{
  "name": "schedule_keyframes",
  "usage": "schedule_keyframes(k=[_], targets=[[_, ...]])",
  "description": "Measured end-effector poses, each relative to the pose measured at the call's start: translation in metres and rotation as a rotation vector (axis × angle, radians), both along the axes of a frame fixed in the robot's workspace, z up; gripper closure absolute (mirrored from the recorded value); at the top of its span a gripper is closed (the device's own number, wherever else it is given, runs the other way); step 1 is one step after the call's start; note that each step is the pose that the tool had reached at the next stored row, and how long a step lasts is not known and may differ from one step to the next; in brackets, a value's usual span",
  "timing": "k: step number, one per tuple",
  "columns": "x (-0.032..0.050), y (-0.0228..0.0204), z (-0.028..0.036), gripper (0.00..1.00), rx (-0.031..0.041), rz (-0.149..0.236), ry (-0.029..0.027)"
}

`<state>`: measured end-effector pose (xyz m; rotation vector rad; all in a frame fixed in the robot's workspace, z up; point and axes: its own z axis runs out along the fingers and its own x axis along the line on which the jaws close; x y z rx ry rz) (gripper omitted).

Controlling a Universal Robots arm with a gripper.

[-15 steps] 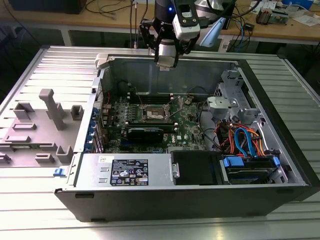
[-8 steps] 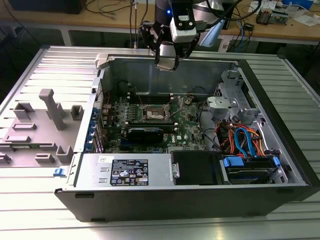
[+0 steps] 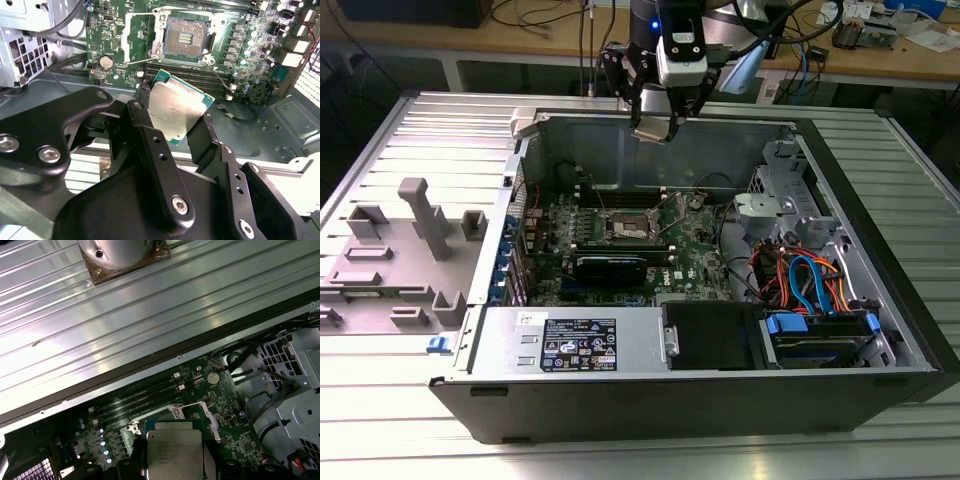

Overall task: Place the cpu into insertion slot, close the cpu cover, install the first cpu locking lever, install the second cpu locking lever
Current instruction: 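Place the cpu into insertion slot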

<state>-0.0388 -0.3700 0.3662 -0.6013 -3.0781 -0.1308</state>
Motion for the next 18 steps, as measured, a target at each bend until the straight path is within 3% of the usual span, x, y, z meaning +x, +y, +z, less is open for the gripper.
schedule_keyframes(k=[6,18], targets=[[0.0,0.0,0.0,0.45,-0.0001,-0.002,0.0],[0.0,-0.0003,-0.0008,0.45,0.0,-0.064,0.0]])
